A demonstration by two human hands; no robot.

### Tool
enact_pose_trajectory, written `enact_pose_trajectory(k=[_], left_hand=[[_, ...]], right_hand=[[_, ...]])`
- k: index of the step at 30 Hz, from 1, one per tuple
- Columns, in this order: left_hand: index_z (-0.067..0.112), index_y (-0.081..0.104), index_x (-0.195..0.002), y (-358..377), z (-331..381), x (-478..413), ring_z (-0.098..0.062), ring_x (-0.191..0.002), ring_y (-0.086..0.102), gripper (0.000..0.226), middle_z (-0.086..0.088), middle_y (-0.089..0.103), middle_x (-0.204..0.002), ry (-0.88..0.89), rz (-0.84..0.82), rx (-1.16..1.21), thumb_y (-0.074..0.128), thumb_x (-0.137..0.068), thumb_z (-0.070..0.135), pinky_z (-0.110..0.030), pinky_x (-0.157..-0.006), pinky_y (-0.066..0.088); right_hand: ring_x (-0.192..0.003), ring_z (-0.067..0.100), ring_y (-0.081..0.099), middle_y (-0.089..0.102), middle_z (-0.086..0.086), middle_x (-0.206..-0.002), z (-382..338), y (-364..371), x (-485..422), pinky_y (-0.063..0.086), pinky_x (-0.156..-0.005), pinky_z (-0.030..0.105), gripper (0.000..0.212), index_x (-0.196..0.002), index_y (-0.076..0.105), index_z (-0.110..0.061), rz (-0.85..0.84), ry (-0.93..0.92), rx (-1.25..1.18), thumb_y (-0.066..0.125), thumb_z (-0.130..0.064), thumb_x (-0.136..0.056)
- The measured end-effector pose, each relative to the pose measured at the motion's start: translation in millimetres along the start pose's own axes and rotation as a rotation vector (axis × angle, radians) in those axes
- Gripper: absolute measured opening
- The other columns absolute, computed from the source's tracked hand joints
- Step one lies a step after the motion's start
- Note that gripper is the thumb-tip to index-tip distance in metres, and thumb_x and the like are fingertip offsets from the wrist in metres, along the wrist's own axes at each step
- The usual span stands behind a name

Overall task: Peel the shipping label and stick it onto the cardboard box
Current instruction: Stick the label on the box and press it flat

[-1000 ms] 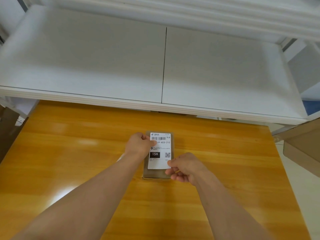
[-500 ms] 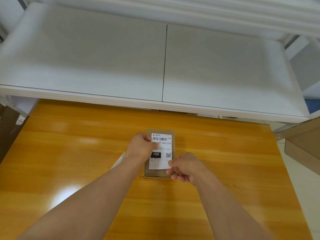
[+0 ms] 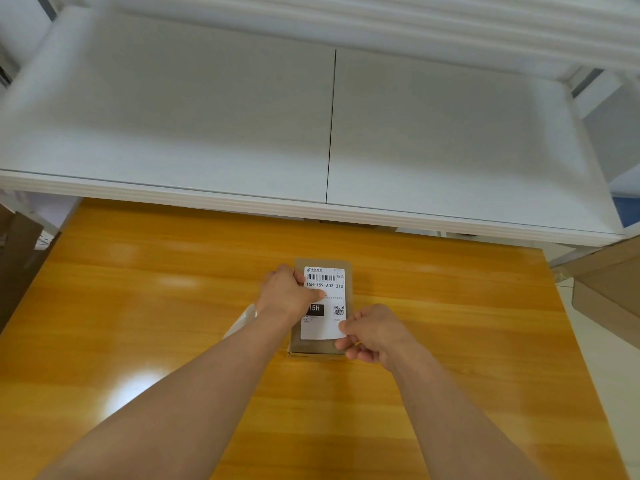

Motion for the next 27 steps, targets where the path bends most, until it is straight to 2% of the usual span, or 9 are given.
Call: enact_pose_trajectory(k=[8,14,20,27], left_hand=[[0.033,0.043,-0.079,2.5,-1.5,-1.0,-0.024,-0.092,0.066,0.054,-0.001,0.064,-0.103,0.018,0.001,-0.014,0.083,-0.049,0.053,-0.047,-0.079,0.057],[0.025,0.048,-0.093,-0.1,1.5,1.9,-0.024,-0.101,0.059,0.053,-0.002,0.057,-0.107,0.037,0.046,-0.079,0.087,-0.062,0.045,-0.046,-0.086,0.054],[0.023,0.047,-0.09,-0.7,-2.8,0.7,-0.026,-0.101,0.06,0.059,-0.004,0.061,-0.104,0.028,0.061,-0.097,0.087,-0.057,0.052,-0.047,-0.086,0.053],[0.021,0.047,-0.096,-1.1,-4.9,0.5,-0.028,-0.104,0.06,0.066,-0.006,0.06,-0.109,-0.01,0.048,-0.097,0.087,-0.056,0.053,-0.047,-0.087,0.054]], right_hand=[[-0.04,0.013,0.059,0.076,0.008,-0.071,0.0,-1.2,-0.8,0.039,-0.042,0.018,0.003,-0.094,0.062,-0.011,0.014,-0.006,0.007,0.063,-0.014,-0.092],[-0.04,0.013,0.058,0.075,0.007,-0.067,-2.1,-1.0,1.1,0.039,-0.042,0.019,0.003,-0.091,0.06,-0.012,0.014,-0.014,0.018,0.062,-0.014,-0.092],[-0.04,0.014,0.059,0.075,0.007,-0.068,-1.0,-0.8,0.9,0.041,-0.042,0.019,0.006,-0.087,0.059,-0.014,0.022,-0.026,0.023,0.062,-0.015,-0.092],[-0.041,0.016,0.06,0.073,0.008,-0.067,0.4,1.0,5.3,0.04,-0.04,0.019,0.012,-0.082,0.055,-0.014,-0.002,-0.007,0.09,0.062,-0.015,-0.092]])
Point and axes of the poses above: each hand's wrist, its own x-axis away from the middle knuckle, its own y-axis out of the palm, z = x × y, the point moved 9 cm from there along -x, towards the middle knuckle
